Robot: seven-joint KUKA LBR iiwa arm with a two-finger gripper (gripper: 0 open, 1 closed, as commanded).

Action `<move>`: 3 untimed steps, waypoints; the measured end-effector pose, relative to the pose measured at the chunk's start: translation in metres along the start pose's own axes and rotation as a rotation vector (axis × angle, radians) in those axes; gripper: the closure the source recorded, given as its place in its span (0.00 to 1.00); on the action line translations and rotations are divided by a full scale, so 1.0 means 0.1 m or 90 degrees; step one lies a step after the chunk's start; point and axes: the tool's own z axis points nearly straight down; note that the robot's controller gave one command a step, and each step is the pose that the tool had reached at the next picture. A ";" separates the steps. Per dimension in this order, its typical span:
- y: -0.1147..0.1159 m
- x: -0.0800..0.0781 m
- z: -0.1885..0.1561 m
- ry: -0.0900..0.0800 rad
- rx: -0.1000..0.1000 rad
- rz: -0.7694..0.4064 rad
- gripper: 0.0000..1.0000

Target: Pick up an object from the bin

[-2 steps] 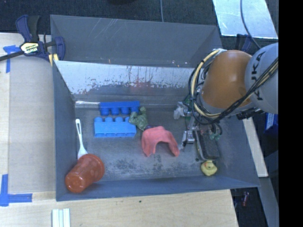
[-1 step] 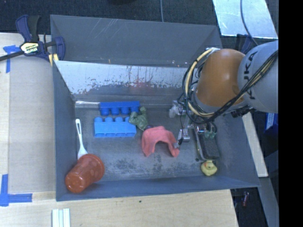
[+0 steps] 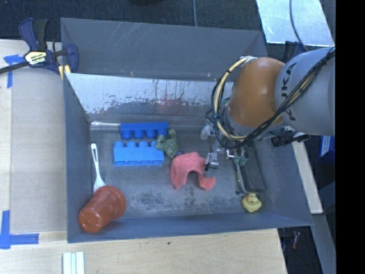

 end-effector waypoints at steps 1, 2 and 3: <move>0.06 -0.15 0.34 -0.004 0.001 -0.004 0.00; 0.29 0.00 0.32 -0.001 0.000 0.134 1.00; 0.29 0.00 0.32 -0.001 0.000 0.134 1.00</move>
Offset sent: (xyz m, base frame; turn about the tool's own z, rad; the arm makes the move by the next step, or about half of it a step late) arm 0.0044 0.0299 -0.0336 0.2122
